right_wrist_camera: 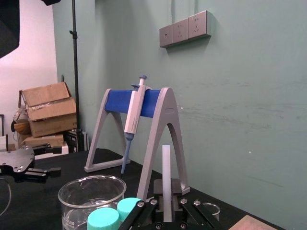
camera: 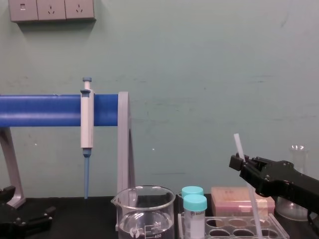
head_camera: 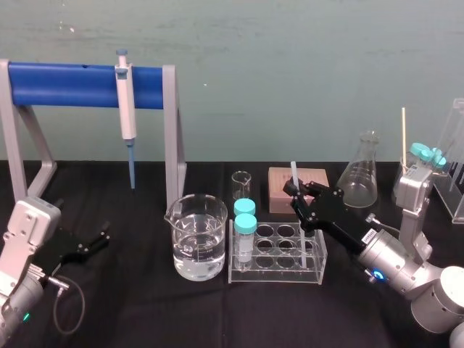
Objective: Pick up the stirring rod with one hand, then place it down.
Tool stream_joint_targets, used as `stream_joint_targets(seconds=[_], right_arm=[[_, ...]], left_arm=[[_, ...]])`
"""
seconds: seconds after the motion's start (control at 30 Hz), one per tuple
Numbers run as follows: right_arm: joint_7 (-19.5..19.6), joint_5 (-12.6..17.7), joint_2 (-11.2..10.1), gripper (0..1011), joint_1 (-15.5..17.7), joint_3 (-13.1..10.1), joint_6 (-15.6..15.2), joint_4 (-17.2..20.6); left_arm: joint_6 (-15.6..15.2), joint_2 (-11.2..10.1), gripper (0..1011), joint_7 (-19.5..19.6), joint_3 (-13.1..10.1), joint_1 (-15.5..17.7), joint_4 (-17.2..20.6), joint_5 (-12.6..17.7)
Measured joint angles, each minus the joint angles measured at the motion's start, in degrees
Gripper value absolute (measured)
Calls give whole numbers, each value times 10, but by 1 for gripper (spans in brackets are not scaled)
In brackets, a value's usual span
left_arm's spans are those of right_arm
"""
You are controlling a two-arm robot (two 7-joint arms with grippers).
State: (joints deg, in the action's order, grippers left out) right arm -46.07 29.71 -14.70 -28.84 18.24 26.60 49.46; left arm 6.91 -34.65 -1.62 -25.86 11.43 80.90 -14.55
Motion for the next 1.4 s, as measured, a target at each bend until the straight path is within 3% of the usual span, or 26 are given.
stream_joint_targets(seconds=[0.93, 1.23, 1.4], right_arm=[[0, 0, 0, 976, 0, 0, 1, 1], [0, 0, 0, 1003, 0, 0, 1, 1], [45, -18, -4, 1003, 15, -11, 16, 33]], left_arm=[[0, 0, 1000, 0, 0, 0, 0, 0], [0, 0, 1000, 0, 0, 0, 0, 0], [0, 0, 1000, 0, 0, 0, 0, 0]])
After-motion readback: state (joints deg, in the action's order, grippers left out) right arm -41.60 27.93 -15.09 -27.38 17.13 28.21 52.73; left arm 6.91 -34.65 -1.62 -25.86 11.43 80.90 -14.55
